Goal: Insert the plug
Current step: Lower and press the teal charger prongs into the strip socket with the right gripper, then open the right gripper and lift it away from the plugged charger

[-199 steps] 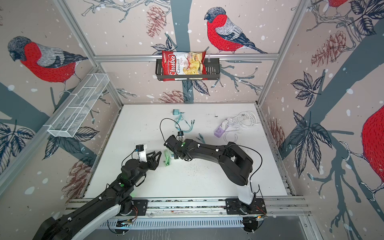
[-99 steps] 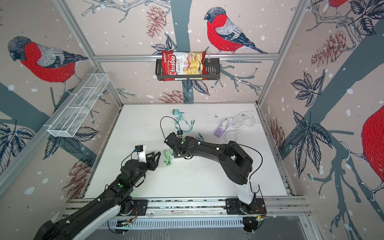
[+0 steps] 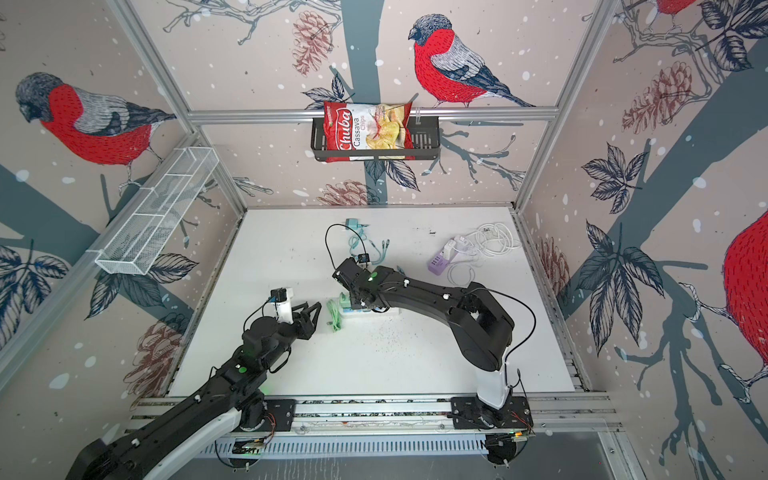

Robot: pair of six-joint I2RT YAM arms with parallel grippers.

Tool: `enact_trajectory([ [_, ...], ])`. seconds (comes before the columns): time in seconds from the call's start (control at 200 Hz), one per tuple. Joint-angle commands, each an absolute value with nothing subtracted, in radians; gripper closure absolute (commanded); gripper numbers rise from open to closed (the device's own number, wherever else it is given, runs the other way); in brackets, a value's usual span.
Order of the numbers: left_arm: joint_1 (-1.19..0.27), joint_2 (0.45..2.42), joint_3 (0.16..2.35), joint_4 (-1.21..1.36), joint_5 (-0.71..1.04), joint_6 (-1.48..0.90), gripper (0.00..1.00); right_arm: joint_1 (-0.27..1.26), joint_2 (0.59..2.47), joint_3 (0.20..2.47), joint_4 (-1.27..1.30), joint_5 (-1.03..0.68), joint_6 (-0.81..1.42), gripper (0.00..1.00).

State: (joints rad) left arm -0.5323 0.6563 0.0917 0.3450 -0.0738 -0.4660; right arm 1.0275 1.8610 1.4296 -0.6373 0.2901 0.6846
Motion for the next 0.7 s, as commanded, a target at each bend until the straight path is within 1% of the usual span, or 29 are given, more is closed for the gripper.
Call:
enact_trajectory([
  [0.0, -0.532, 0.655, 0.108, 0.322, -0.074, -0.455, 0.49, 1.022, 1.824, 1.437, -0.646, 0.33, 0.669, 0.48],
  [0.22, -0.531, 0.681, 0.173, 0.272, -0.065, -0.447, 0.48, 0.963, 1.699, 1.366, -0.576, 0.31, 0.624, 0.47],
  [0.41, -0.535, 0.736, 0.275, 0.206, -0.08, -0.453, 0.49, 0.844, 1.626, 1.301, -0.499, 0.241, 0.54, 0.46],
  [0.565, -0.543, 0.768, 0.331, 0.19, -0.109, -0.439, 0.49, 0.713, 1.672, 1.339, -0.43, 0.138, 0.44, 0.47],
  [0.695, -0.543, 0.821, 0.397, 0.177, -0.164, -0.418, 0.49, 0.658, 1.769, 1.412, -0.348, 0.067, 0.345, 0.47],
])
